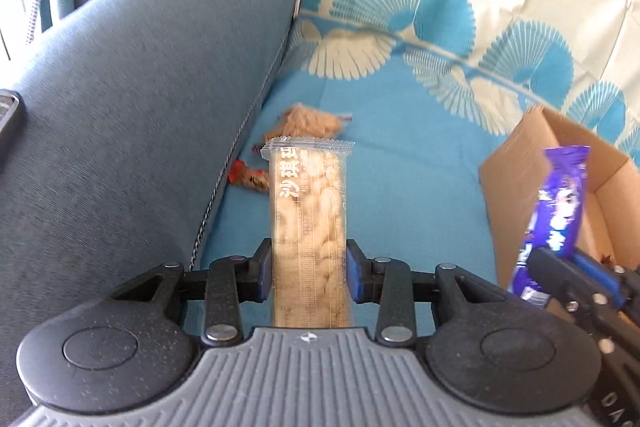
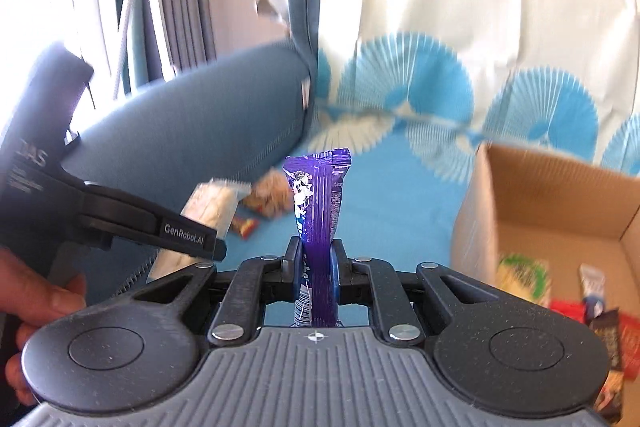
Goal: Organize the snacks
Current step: 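Carry the bread bag in the left tool while the right tool carries the purple bar over the box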
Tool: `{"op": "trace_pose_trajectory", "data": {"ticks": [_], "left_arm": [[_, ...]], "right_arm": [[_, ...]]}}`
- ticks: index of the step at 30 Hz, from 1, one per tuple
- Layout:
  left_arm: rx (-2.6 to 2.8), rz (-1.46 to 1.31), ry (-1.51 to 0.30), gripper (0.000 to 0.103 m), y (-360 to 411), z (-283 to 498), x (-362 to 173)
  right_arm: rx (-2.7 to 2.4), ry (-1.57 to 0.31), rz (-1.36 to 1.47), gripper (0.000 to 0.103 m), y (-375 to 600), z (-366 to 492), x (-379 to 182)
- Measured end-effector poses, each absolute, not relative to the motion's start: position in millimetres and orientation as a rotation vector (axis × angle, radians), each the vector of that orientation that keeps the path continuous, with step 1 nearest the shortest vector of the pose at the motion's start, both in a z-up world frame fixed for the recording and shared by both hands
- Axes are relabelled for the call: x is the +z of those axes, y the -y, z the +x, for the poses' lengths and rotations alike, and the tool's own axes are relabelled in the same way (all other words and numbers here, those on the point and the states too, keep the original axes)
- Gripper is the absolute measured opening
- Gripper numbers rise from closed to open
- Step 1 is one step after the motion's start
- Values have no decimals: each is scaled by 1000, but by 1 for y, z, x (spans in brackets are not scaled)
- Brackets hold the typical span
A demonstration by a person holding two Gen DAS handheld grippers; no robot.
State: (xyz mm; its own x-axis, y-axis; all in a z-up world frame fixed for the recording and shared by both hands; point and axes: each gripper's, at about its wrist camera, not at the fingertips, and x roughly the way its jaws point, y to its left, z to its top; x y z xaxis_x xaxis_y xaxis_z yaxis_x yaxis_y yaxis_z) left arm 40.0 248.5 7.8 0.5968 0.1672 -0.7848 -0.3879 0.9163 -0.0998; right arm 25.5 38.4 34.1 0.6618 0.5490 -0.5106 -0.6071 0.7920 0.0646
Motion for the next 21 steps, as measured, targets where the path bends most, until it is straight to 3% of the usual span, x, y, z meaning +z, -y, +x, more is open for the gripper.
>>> {"op": "trace_pose_trajectory", "data": {"ticks": [21], "left_arm": [[195, -307, -614, 40, -164, 64, 43]], "right_arm": [[521, -433, 23, 14, 77, 54, 70]]}}
